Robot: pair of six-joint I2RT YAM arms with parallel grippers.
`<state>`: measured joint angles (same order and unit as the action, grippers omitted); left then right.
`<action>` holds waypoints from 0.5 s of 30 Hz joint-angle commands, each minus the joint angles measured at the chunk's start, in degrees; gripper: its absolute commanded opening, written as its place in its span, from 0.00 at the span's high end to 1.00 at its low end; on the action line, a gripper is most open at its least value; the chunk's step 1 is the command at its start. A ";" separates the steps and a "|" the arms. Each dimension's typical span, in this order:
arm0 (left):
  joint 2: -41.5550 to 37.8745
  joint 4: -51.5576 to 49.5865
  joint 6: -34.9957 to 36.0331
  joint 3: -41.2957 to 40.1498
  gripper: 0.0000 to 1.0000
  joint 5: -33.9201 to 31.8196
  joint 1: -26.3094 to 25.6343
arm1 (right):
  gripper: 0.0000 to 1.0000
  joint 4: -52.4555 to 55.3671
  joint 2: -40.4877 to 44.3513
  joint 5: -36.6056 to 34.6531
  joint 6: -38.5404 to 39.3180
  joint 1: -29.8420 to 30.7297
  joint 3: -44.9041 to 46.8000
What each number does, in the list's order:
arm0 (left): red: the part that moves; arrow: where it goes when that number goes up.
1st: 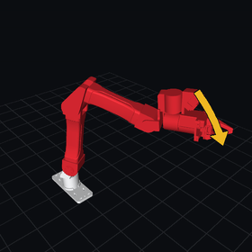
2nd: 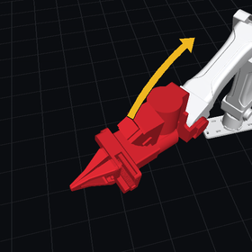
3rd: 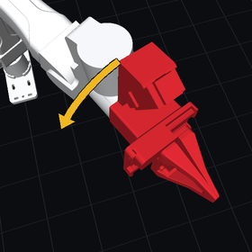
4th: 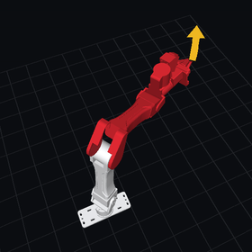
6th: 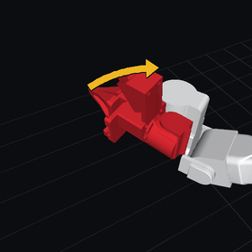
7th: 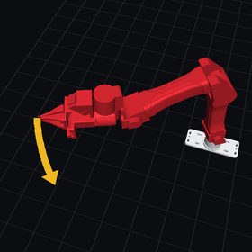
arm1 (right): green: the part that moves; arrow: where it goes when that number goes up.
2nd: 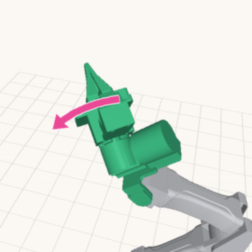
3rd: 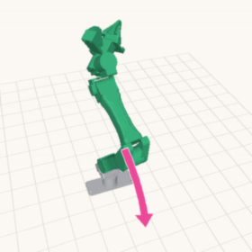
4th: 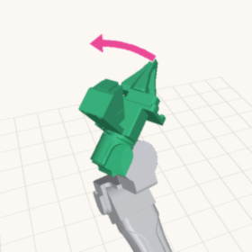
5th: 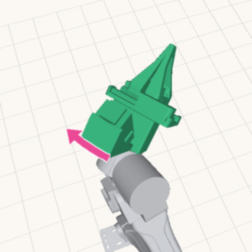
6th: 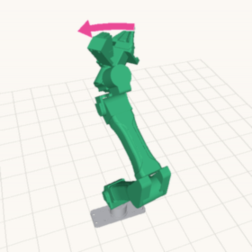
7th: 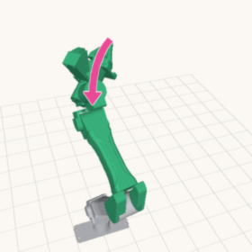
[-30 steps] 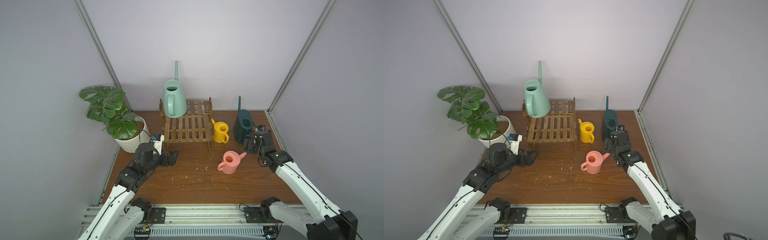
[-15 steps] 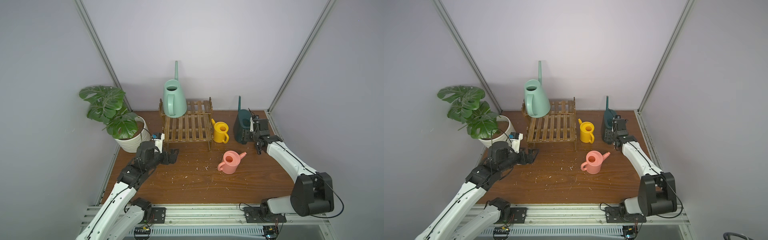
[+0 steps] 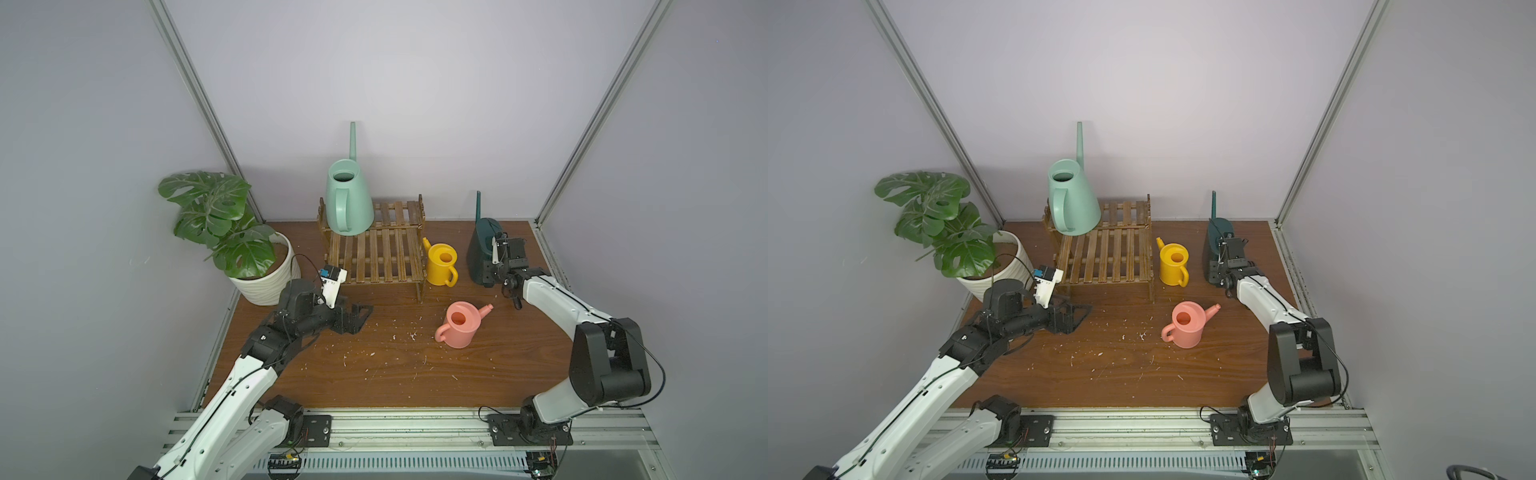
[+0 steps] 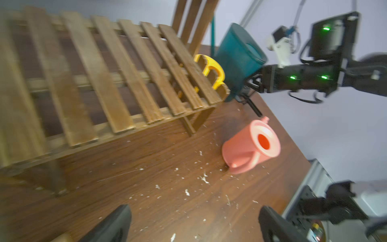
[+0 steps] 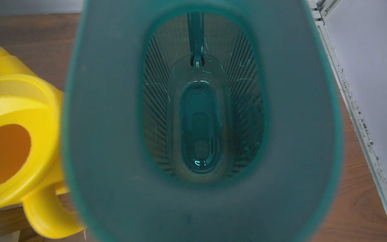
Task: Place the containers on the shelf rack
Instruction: 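Pick up a container from the center of the board.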
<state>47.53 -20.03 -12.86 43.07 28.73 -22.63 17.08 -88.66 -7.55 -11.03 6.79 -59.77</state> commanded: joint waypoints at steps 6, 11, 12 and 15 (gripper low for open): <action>1.17 5.81 3.38 1.01 0.02 10.88 -5.35 | 0.72 -1.94 -1.24 -0.77 0.69 0.30 -0.19; 1.87 5.80 3.06 0.92 0.02 9.60 -5.33 | 0.83 -1.35 -1.22 -1.30 1.12 0.33 -0.85; 1.75 5.79 3.07 0.96 0.02 9.33 -5.33 | 0.85 -1.08 -1.13 -1.39 1.10 0.39 -0.94; 1.47 5.79 2.89 0.94 0.02 8.27 -5.32 | 0.89 -0.91 -0.26 -1.73 1.18 0.33 -0.81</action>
<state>49.47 -15.38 -10.44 43.07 37.28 -27.53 16.47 -89.54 -7.81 -10.48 6.96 -59.77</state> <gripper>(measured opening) 0.977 0.239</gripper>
